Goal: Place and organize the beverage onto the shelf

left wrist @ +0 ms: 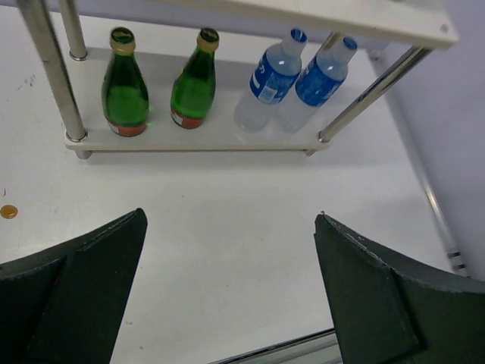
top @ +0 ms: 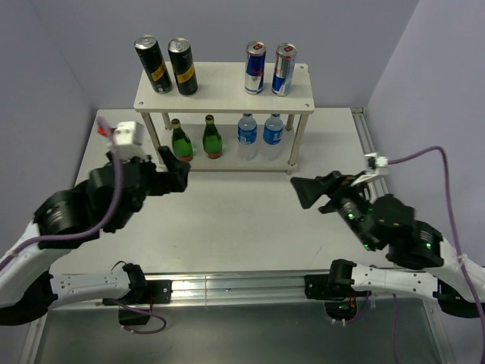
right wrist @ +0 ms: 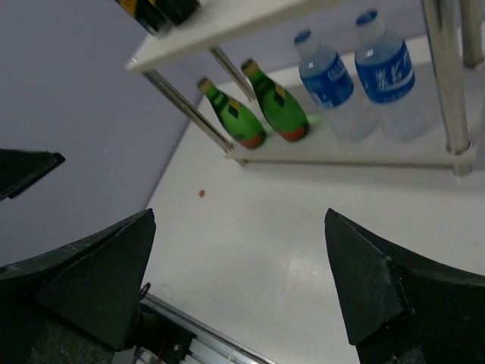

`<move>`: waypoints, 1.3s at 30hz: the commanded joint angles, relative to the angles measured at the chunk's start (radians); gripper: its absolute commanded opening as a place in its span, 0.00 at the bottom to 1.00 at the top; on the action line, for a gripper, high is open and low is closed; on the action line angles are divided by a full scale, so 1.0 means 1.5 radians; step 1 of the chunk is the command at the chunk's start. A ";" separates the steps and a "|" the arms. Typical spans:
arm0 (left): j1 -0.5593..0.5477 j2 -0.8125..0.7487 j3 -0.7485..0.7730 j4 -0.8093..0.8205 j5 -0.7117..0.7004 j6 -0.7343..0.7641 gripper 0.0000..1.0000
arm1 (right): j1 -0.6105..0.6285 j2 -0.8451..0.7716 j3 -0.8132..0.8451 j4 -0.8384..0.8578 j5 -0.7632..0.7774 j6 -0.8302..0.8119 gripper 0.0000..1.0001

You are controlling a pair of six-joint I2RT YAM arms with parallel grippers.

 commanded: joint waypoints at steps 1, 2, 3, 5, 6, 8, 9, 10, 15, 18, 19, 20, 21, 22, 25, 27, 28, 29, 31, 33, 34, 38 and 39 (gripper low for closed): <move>-0.001 -0.048 0.032 -0.060 -0.019 -0.021 0.99 | 0.003 -0.038 0.036 0.017 -0.013 -0.103 1.00; -0.001 -0.067 0.034 -0.056 -0.018 -0.016 0.99 | 0.003 -0.052 0.039 0.039 -0.029 -0.113 1.00; -0.001 -0.074 0.036 -0.052 -0.015 -0.004 0.99 | 0.002 -0.058 0.040 0.047 -0.036 -0.129 1.00; -0.001 -0.086 0.044 -0.042 -0.010 0.003 0.99 | 0.002 -0.064 0.047 0.059 -0.047 -0.140 1.00; -0.001 -0.087 0.048 -0.044 -0.013 0.007 0.99 | 0.002 -0.063 0.050 0.059 -0.050 -0.146 1.00; -0.001 -0.087 0.052 -0.046 -0.023 0.015 0.99 | 0.002 -0.058 0.062 0.056 -0.055 -0.153 1.00; -0.001 -0.086 0.052 -0.048 -0.026 0.018 0.99 | 0.002 -0.054 0.066 0.055 -0.056 -0.156 1.00; -0.001 -0.084 0.050 -0.052 -0.029 0.020 0.99 | 0.003 -0.051 0.069 0.055 -0.060 -0.157 1.00; -0.001 -0.089 0.029 -0.037 -0.024 0.027 0.99 | 0.002 -0.042 0.073 0.059 -0.066 -0.158 1.00; -0.001 -0.097 0.019 -0.028 -0.019 0.032 0.99 | 0.002 -0.037 0.074 0.062 -0.067 -0.157 1.00; 0.000 -0.098 0.018 -0.027 -0.019 0.033 0.99 | 0.002 -0.036 0.074 0.063 -0.068 -0.158 1.00; -0.001 -0.100 0.019 -0.027 -0.019 0.034 0.99 | 0.002 -0.035 0.073 0.068 -0.071 -0.158 1.00; -0.001 -0.101 0.019 -0.026 -0.019 0.035 0.99 | 0.002 -0.034 0.073 0.070 -0.071 -0.160 1.00; -0.001 -0.100 0.019 -0.025 -0.019 0.036 0.99 | 0.002 -0.034 0.073 0.072 -0.070 -0.160 1.00; -0.001 -0.102 0.019 -0.023 -0.018 0.039 0.99 | 0.003 -0.028 0.073 0.079 -0.068 -0.165 1.00; -0.001 -0.101 0.018 -0.025 -0.020 0.041 0.99 | 0.003 -0.025 0.072 0.084 -0.068 -0.168 1.00; -0.001 -0.100 0.017 -0.026 -0.021 0.041 0.99 | 0.003 -0.024 0.072 0.086 -0.066 -0.168 1.00; -0.001 -0.100 0.017 -0.026 -0.022 0.041 0.99 | 0.002 -0.023 0.072 0.089 -0.061 -0.168 1.00; -0.001 -0.102 0.017 -0.027 -0.022 0.042 0.99 | 0.002 -0.022 0.072 0.089 -0.039 -0.164 1.00; -0.001 -0.103 0.017 -0.026 -0.023 0.043 0.99 | 0.002 -0.025 0.071 0.092 -0.026 -0.157 1.00; -0.001 -0.104 0.016 -0.025 -0.023 0.043 0.99 | 0.002 -0.026 0.070 0.093 -0.014 -0.157 1.00; -0.001 -0.103 0.016 -0.018 -0.023 0.048 0.99 | 0.002 -0.027 0.074 0.089 0.020 -0.149 1.00; -0.001 -0.103 0.015 -0.017 -0.022 0.049 0.99 | 0.002 -0.026 0.077 0.088 0.027 -0.148 1.00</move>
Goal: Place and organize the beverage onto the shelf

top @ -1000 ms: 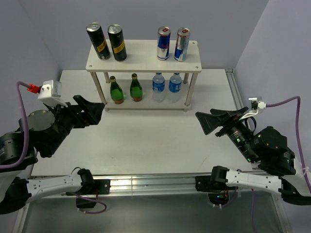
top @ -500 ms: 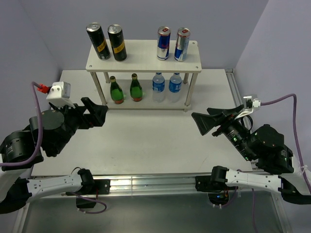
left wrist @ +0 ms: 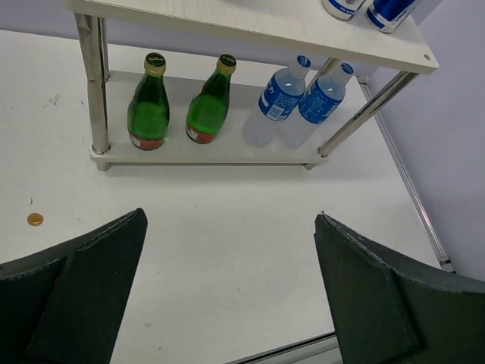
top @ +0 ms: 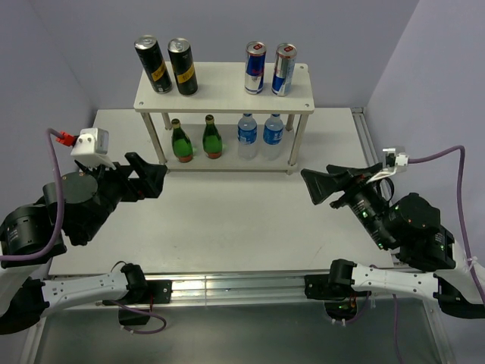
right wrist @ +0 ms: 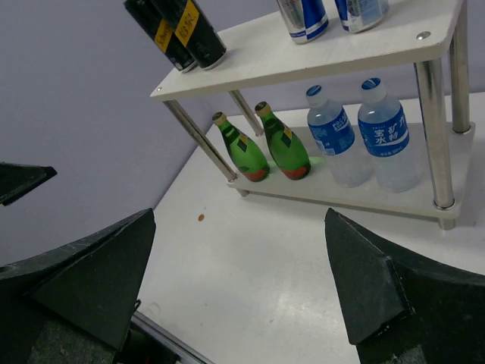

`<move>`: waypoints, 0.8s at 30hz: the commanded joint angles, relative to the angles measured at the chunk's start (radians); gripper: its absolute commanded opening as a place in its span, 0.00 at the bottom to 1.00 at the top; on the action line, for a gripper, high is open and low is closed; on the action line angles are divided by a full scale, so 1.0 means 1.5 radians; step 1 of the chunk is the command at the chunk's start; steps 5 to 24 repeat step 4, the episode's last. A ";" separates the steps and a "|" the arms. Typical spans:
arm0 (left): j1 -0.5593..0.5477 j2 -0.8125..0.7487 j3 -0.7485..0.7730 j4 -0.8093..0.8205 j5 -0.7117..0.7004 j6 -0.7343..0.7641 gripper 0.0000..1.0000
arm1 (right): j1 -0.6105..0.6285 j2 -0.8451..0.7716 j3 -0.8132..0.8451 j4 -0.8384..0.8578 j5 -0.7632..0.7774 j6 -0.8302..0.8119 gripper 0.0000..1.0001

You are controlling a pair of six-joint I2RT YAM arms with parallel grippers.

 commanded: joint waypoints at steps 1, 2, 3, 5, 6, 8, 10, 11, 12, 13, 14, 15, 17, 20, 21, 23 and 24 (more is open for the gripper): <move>-0.001 -0.001 -0.001 0.022 -0.005 0.019 0.99 | 0.002 0.005 0.027 0.018 0.057 0.003 1.00; -0.001 -0.001 0.000 0.023 -0.005 0.020 0.99 | 0.002 0.004 0.026 0.021 0.075 0.009 1.00; -0.001 0.001 0.001 0.027 -0.005 0.022 0.99 | 0.002 0.002 0.024 0.024 0.102 0.023 1.00; -0.001 0.003 0.001 0.030 -0.005 0.025 0.99 | 0.003 -0.003 -0.003 0.088 0.196 0.036 1.00; -0.001 0.003 0.001 0.030 -0.005 0.025 0.99 | 0.003 -0.003 -0.003 0.088 0.196 0.036 1.00; -0.001 0.003 0.001 0.030 -0.005 0.025 0.99 | 0.003 -0.003 -0.003 0.088 0.196 0.036 1.00; -0.001 0.003 0.001 0.030 -0.005 0.025 0.99 | 0.003 -0.003 -0.003 0.088 0.196 0.036 1.00; -0.001 0.003 0.001 0.030 -0.005 0.025 0.99 | 0.003 -0.003 -0.003 0.088 0.196 0.036 1.00; -0.001 0.003 0.001 0.030 -0.005 0.025 0.99 | 0.003 -0.003 -0.003 0.088 0.196 0.036 1.00; -0.001 0.003 0.001 0.030 -0.005 0.025 0.99 | 0.003 -0.003 -0.003 0.088 0.196 0.036 1.00; -0.001 0.003 0.001 0.030 -0.005 0.025 0.99 | 0.003 -0.003 -0.003 0.088 0.196 0.036 1.00; -0.001 0.003 0.001 0.030 -0.005 0.025 0.99 | 0.003 -0.003 -0.003 0.088 0.196 0.036 1.00; -0.001 0.003 0.001 0.030 -0.005 0.025 0.99 | 0.003 -0.003 -0.003 0.088 0.196 0.036 1.00; -0.001 0.003 0.001 0.030 -0.005 0.025 0.99 | 0.003 -0.003 -0.003 0.088 0.196 0.036 1.00; -0.001 0.003 0.001 0.030 -0.005 0.025 0.99 | 0.003 -0.003 -0.003 0.088 0.196 0.036 1.00; -0.001 0.003 0.001 0.030 -0.005 0.025 0.99 | 0.003 -0.003 -0.003 0.088 0.196 0.036 1.00; -0.001 0.003 0.001 0.030 -0.005 0.025 0.99 | 0.003 -0.003 -0.003 0.088 0.196 0.036 1.00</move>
